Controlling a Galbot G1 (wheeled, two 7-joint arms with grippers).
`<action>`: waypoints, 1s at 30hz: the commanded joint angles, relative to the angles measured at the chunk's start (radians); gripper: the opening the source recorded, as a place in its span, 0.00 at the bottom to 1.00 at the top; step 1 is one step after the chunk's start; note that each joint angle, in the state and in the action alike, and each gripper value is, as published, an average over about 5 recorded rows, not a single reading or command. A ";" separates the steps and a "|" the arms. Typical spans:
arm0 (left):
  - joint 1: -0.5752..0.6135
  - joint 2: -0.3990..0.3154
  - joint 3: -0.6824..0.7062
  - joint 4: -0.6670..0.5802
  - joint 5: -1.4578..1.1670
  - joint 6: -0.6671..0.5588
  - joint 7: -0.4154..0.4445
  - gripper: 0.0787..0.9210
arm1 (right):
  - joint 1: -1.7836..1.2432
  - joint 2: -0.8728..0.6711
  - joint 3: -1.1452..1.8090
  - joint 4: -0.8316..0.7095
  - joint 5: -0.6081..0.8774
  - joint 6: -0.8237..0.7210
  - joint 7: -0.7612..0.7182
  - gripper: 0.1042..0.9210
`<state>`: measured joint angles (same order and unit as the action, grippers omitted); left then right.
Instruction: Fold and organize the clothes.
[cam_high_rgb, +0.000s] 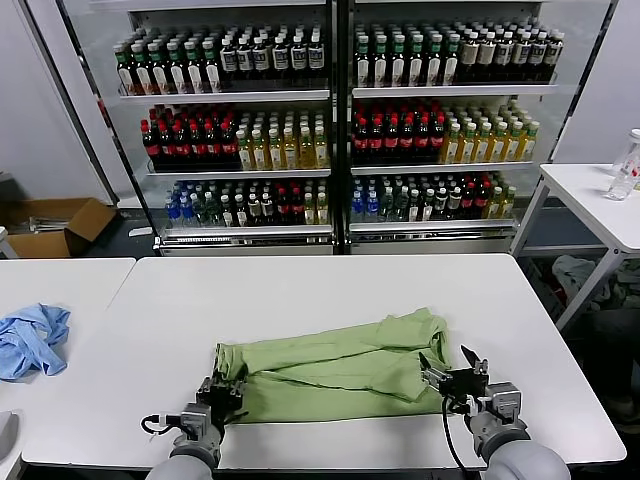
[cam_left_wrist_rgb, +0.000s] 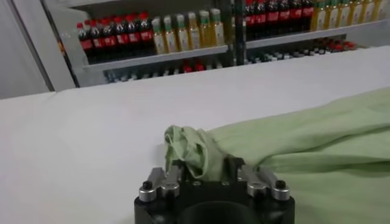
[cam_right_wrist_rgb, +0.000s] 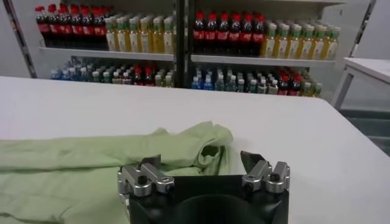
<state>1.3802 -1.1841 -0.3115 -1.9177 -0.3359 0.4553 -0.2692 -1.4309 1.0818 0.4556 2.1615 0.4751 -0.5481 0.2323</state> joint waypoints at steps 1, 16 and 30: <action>-0.007 0.041 -0.116 0.022 -0.373 0.080 0.028 0.33 | -0.010 -0.007 0.008 0.017 0.011 0.002 0.003 0.88; 0.060 0.359 -0.657 0.044 -0.627 0.070 0.060 0.03 | 0.060 -0.027 -0.001 -0.016 0.054 0.027 0.010 0.88; 0.014 0.102 -0.354 -0.290 -1.078 0.008 0.009 0.03 | 0.038 0.004 -0.024 -0.020 0.022 0.033 0.012 0.88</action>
<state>1.4251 -0.9286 -0.8432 -1.9865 -1.0911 0.5020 -0.2465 -1.3867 1.0747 0.4370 2.1457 0.5089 -0.5176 0.2445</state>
